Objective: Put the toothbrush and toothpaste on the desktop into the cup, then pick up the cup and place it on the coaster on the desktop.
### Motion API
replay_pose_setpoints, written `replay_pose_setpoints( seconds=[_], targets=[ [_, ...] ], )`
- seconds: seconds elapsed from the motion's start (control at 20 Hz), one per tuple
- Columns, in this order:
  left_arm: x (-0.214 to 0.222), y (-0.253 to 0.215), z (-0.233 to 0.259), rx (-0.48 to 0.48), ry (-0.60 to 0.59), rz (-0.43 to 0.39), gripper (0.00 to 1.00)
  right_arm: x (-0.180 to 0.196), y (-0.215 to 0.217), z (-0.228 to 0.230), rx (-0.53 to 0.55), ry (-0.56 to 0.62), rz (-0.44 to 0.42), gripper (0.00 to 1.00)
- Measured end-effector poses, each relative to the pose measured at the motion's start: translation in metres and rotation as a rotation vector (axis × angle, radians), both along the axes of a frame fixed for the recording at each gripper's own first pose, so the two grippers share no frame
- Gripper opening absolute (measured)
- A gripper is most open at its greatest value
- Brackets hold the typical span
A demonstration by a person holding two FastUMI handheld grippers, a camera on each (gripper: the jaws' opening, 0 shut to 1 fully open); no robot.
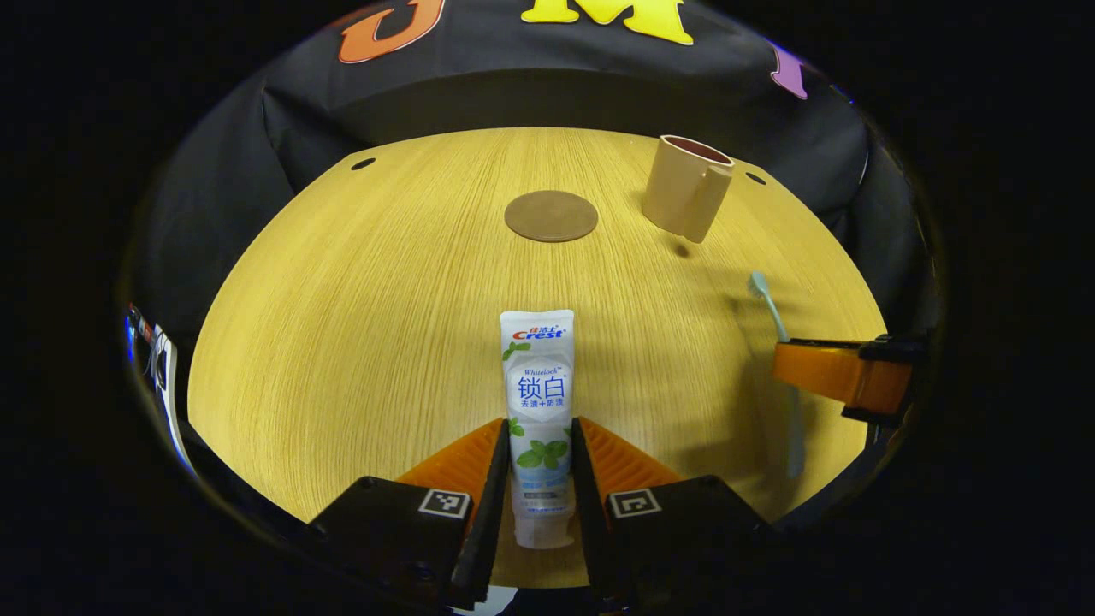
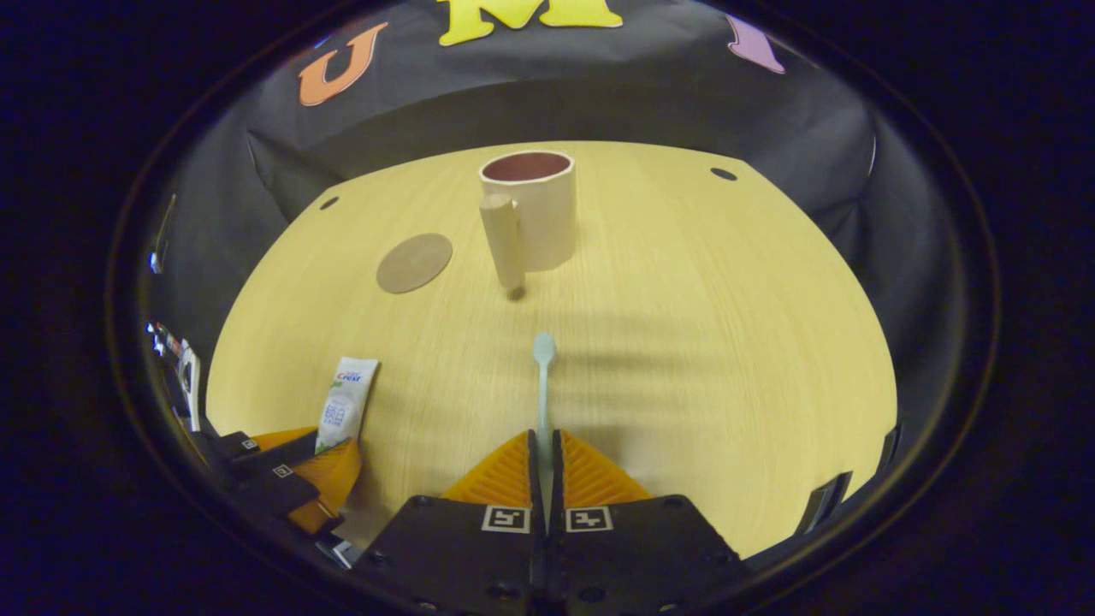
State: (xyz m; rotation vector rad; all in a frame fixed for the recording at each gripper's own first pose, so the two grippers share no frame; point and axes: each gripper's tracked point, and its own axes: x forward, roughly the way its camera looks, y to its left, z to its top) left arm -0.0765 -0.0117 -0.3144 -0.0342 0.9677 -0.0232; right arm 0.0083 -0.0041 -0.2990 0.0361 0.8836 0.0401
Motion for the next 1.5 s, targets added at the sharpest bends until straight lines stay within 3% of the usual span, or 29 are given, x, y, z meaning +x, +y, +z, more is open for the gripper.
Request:
replay_pose_setpoints(
  seconds=[0.5,0.95,1.2,1.5],
  targets=[
    [0.031,0.021,0.061,-0.066,-0.161,0.072,0.41,0.049,-0.002,0.120,0.045,-0.263,0.013,0.00],
    [0.057,0.030,0.125,-0.057,-0.319,0.075,0.41,0.155,0.020,0.206,0.067,-0.538,0.074,0.01],
    [0.057,0.041,0.137,-0.028,-0.357,0.103,0.41,0.216,0.047,0.201,0.045,-0.649,0.153,0.00],
    [0.057,0.052,0.150,0.018,-0.384,0.121,0.41,0.241,0.052,0.154,0.004,-0.673,0.187,0.00]
  ],
)
